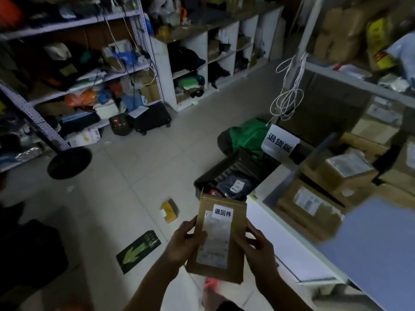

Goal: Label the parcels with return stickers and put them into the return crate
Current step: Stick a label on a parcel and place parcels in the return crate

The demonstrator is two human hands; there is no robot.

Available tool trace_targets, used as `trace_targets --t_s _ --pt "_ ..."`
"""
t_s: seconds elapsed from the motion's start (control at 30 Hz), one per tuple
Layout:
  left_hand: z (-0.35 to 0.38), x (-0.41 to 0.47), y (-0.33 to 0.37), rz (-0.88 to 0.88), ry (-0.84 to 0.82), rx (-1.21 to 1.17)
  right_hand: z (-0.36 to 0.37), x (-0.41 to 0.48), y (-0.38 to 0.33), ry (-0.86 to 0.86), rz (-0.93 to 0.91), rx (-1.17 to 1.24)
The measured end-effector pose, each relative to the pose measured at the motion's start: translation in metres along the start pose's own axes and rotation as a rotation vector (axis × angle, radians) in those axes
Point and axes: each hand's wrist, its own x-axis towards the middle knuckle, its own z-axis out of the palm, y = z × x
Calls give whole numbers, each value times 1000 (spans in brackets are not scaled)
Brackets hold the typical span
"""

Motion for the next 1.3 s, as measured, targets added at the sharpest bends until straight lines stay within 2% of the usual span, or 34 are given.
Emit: trace_targets --t_s 0.2,0.4,0.6,0.67,0.8,0.9,1.03,1.13,1.3 --pt "-53 162 17 -152 -42 -15 53 128 -3 0 160 92" --pt "-79 303 39 -139 -181 78 82 247 -15 114 171 61" --pt "-80 452 61 -158 -412 163 99 358 -5 241 277 122" --pt "-75 512 55 -126 -480 285 102 400 2 310 295 142" --pt "-58 618 39 -101 -681 490 97 484 28 334 329 166" --pt "-46 691 15 -98 -685 581 94 544 61 346 335 187" --pt "-12 799 -55 -131 -670 643 85 645 148 458 350 245" --pt "21 875 -116 -115 -623 660 71 724 213 457 324 280" --pt "69 978 -220 -33 -563 652 41 849 319 455 263 160"
